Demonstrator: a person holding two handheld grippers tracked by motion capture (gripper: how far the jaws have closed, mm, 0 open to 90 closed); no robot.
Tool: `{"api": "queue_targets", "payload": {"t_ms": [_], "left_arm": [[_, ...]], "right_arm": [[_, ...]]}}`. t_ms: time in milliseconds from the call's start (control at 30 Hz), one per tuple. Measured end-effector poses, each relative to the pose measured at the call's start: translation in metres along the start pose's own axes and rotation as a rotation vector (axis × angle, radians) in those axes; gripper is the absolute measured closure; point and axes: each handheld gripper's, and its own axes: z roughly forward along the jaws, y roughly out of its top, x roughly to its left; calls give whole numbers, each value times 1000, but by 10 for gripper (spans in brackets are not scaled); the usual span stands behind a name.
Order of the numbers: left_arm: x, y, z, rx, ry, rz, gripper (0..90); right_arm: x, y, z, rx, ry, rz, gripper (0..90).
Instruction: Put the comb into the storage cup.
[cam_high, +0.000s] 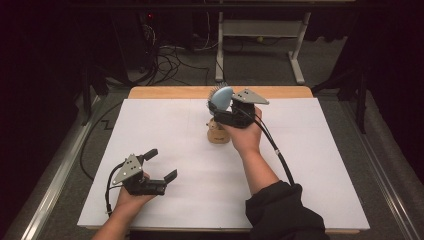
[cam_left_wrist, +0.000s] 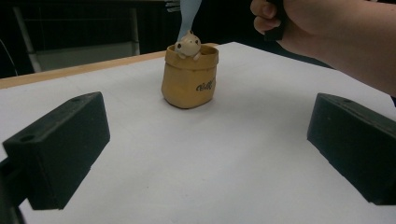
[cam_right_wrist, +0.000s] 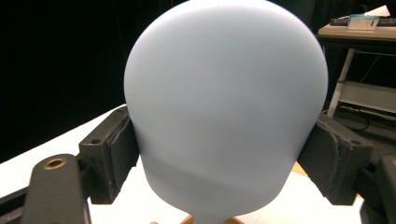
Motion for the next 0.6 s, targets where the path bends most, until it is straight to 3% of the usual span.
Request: {"api": "queue_targets", "payload": {"t_ms": [600], "left_arm": [[-2,0,1,8,-10,11,0]], "right_arm": [[-6,1,-3,19,0,30,199]]}}
